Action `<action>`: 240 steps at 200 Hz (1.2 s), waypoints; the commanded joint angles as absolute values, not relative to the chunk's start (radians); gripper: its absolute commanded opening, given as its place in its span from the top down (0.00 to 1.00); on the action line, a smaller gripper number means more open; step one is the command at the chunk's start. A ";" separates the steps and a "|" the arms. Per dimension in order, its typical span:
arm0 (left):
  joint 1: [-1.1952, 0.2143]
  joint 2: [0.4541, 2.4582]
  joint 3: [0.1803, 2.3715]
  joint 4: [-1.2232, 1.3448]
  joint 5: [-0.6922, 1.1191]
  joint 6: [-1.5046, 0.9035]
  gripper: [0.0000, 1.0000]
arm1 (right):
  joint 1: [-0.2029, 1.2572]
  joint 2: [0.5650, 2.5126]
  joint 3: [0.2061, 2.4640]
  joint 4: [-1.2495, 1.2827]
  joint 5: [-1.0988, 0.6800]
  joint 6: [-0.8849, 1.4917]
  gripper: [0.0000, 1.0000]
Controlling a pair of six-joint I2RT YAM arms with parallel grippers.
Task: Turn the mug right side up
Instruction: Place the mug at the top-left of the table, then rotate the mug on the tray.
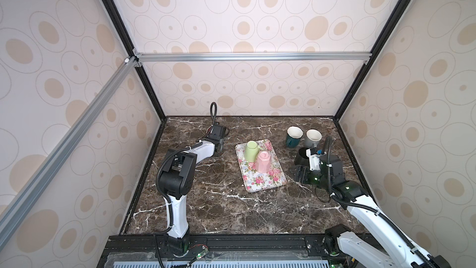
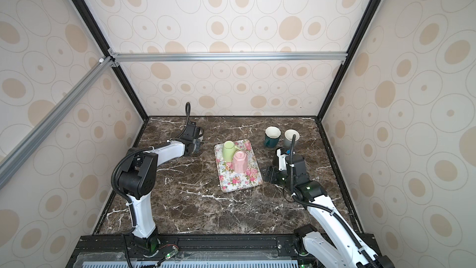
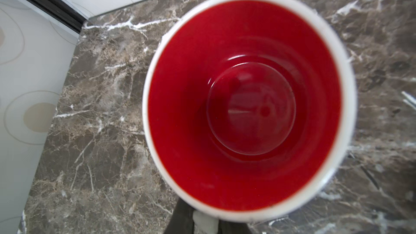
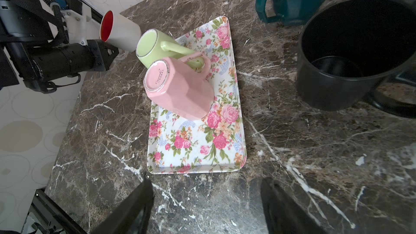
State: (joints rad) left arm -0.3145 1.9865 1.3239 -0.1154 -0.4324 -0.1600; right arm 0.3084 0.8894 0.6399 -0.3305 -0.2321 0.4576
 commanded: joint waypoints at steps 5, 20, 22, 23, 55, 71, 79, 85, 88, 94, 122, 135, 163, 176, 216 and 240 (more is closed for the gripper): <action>-0.310 1.990 1.392 -0.106 -0.495 -0.143 1.00 | 0.315 0.914 0.629 -0.300 -0.243 0.440 0.22; -0.311 1.997 1.400 -0.119 -0.503 -0.139 1.00 | 0.315 0.925 0.630 -0.300 -0.249 0.438 0.22; -0.311 1.998 1.400 -0.121 -0.505 -0.141 0.99 | 0.314 0.926 0.630 -0.300 -0.249 0.437 0.22; -0.311 1.999 1.400 -0.121 -0.507 -0.141 0.98 | 0.315 0.926 0.630 -0.300 -0.251 0.437 0.22; -0.311 2.008 1.399 -0.130 -0.501 -0.154 0.87 | 0.315 0.937 0.633 -0.311 -0.247 0.422 0.22; -0.311 2.013 1.403 -0.144 -0.488 -0.155 0.80 | 0.315 0.943 0.634 -0.314 -0.233 0.426 0.22; -0.313 2.014 1.408 -0.157 -0.485 -0.159 0.70 | 0.315 0.948 0.634 -0.316 -0.233 0.425 0.22; -0.313 2.013 1.408 -0.161 -0.487 -0.163 0.58 | 0.315 0.951 0.637 -0.319 -0.234 0.424 0.22; -0.316 2.013 1.408 -0.162 -0.486 -0.165 0.53 | 0.315 0.952 0.637 -0.320 -0.235 0.423 0.22; -0.318 2.011 1.406 -0.162 -0.482 -0.161 0.46 | 0.315 0.955 0.641 -0.323 -0.238 0.424 0.22; -0.331 1.995 1.394 -0.162 -0.491 -0.168 0.05 | 0.314 0.959 0.650 -0.335 -0.246 0.421 0.22; -0.336 1.980 1.378 -0.156 -0.486 -0.174 0.02 | 0.315 0.961 0.652 -0.324 -0.255 0.413 0.22; -0.353 1.923 1.331 -0.148 -0.485 -0.195 0.02 | 0.315 1.019 0.709 -0.362 -0.280 0.387 0.22; -0.366 1.880 1.289 -0.130 -0.484 -0.205 0.02 | 0.316 1.075 0.760 -0.394 -0.286 0.378 0.22; -0.421 1.741 1.158 -0.102 -0.446 -0.242 0.02 | 0.332 1.248 0.886 -0.366 -0.322 0.356 0.23; -0.467 1.648 1.054 -0.044 -0.383 -0.247 0.02 | 0.341 1.366 1.007 -0.385 -0.249 0.317 0.23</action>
State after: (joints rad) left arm -0.4259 1.7233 1.1328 -0.0998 -0.4461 -0.2188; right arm 0.3264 1.2785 0.8997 -0.3767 -0.2951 0.3725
